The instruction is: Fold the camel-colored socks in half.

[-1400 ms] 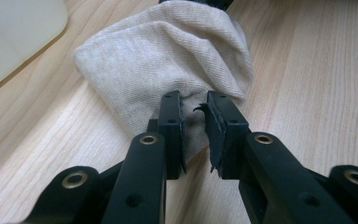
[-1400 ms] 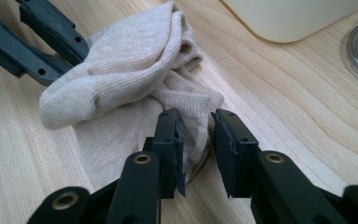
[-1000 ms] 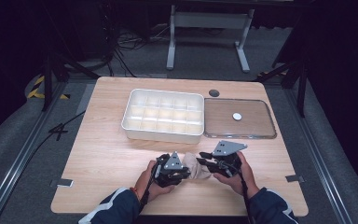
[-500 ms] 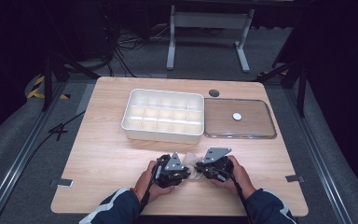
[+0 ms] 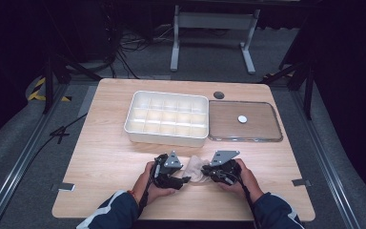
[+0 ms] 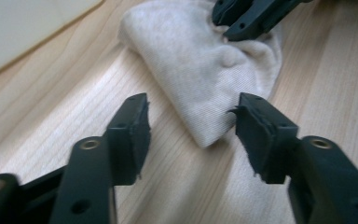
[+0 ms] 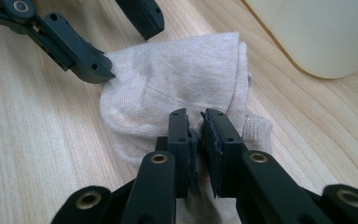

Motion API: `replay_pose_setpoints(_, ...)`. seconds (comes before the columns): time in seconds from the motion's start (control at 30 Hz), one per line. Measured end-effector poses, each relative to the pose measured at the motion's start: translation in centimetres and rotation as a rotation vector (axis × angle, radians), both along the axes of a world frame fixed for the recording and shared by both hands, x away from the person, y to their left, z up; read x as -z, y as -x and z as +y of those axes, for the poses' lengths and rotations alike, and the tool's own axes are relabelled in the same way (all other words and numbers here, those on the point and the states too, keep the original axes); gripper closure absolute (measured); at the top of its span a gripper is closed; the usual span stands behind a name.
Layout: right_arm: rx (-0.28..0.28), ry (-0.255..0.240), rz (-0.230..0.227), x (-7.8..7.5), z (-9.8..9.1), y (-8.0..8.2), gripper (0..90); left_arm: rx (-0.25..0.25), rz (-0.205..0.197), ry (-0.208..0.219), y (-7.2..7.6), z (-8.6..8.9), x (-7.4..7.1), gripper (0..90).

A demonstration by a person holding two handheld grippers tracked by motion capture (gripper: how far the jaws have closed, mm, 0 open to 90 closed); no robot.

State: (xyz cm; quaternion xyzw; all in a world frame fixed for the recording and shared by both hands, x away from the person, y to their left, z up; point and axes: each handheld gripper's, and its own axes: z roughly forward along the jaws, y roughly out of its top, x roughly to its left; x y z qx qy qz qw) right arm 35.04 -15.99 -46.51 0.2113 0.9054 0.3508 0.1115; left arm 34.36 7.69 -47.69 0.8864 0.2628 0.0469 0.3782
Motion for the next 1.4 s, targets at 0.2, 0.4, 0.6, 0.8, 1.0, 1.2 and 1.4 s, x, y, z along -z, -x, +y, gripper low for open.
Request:
replay_pose_setpoints(0.2,-0.004,0.006,-0.016,0.0,0.1,0.2,81.4,-0.015,0.033,0.032,-0.4,-0.2,0.1,40.2)
replay_pose_setpoints(0.4,-0.002,-0.004,-0.010,0.1,0.1,0.1,81.4,-0.003,0.016,0.011,-0.4,-0.9,0.1,46.2)
replay_pose_setpoints(0.6,-0.003,-0.004,-0.009,0.1,0.1,0.1,81.4,0.022,0.030,0.009,-0.5,-1.2,-0.1,56.4)
replay_pose_setpoints(0.8,-0.003,0.000,-0.011,0.1,0.1,0.1,81.5,0.035,0.062,0.033,-0.6,-1.2,0.0,71.5)
replay_pose_setpoints(1.0,-0.008,0.002,-0.013,0.1,0.2,0.1,82.0,0.025,0.029,0.036,-0.4,-1.2,-0.5,76.5)
replay_pose_setpoints(1.2,-0.004,0.017,-0.027,0.1,0.6,0.2,82.6,0.007,0.012,0.123,-0.4,-0.9,-0.9,77.7)
replay_pose_setpoints(1.4,-0.001,0.017,-0.036,0.1,1.1,0.3,82.8,0.004,-0.013,0.166,-0.2,-1.1,-1.3,78.0)
